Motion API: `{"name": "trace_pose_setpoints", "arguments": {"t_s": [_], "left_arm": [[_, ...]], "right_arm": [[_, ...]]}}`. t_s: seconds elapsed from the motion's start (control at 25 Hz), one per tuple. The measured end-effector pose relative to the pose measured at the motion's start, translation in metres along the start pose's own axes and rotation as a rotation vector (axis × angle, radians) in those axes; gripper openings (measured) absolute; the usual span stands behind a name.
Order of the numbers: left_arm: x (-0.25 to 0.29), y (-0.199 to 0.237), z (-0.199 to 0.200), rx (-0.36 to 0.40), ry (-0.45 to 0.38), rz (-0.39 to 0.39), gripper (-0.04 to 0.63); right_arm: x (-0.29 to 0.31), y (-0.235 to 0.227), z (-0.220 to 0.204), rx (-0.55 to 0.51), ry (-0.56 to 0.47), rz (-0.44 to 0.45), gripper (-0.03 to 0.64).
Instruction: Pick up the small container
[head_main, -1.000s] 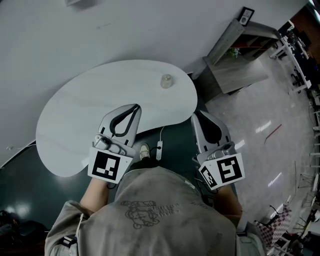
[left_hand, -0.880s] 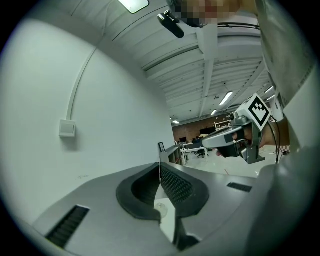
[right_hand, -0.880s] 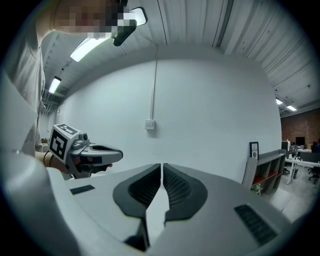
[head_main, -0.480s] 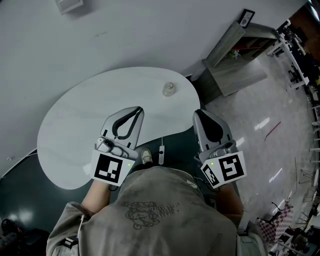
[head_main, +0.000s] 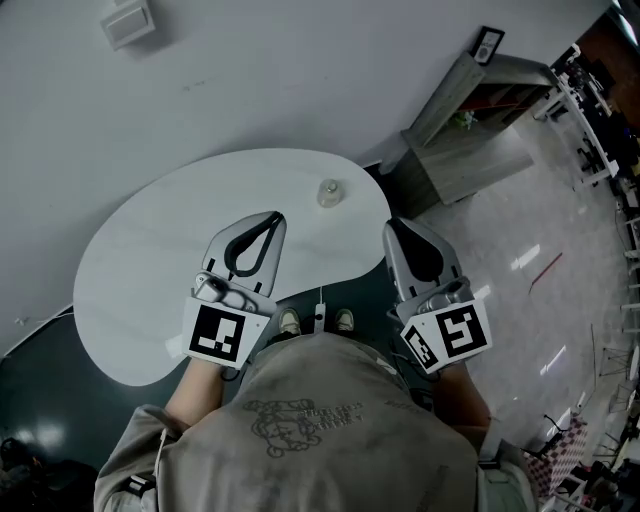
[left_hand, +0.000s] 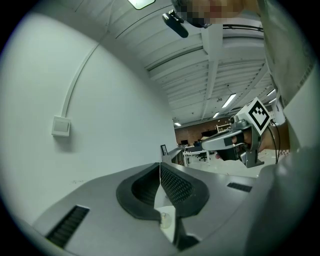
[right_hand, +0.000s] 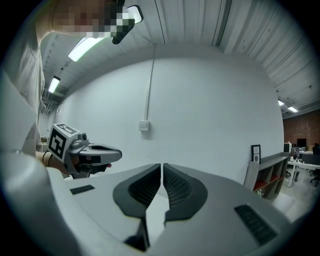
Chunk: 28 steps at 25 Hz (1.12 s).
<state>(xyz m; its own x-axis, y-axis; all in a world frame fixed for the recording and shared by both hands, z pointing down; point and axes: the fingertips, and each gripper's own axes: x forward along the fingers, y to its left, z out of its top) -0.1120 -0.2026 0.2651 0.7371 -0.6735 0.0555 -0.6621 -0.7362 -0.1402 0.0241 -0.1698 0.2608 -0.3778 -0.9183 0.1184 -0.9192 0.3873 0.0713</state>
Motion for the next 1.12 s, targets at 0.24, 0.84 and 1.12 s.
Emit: {"name": "trace_pose_setpoints", "arguments": {"t_s": [0.24,0.84,1.12], "left_arm": [[0.013,-0.006,0.01,-0.009,-0.017,0.035,0.017],[0.071,0.006,0.04,0.041,-0.108,0.093,0.147],[0.105,0.009,0.042,0.119,-0.127,0.073,0.261]], "right_arm": [[-0.003,-0.021,-0.002,0.015,-0.004,0.015,0.034],[0.02,-0.078,0.007,0.004,-0.033,0.041,0.034],[0.04,-0.094,0.024,-0.031,-0.075,0.053,0.034]]}}
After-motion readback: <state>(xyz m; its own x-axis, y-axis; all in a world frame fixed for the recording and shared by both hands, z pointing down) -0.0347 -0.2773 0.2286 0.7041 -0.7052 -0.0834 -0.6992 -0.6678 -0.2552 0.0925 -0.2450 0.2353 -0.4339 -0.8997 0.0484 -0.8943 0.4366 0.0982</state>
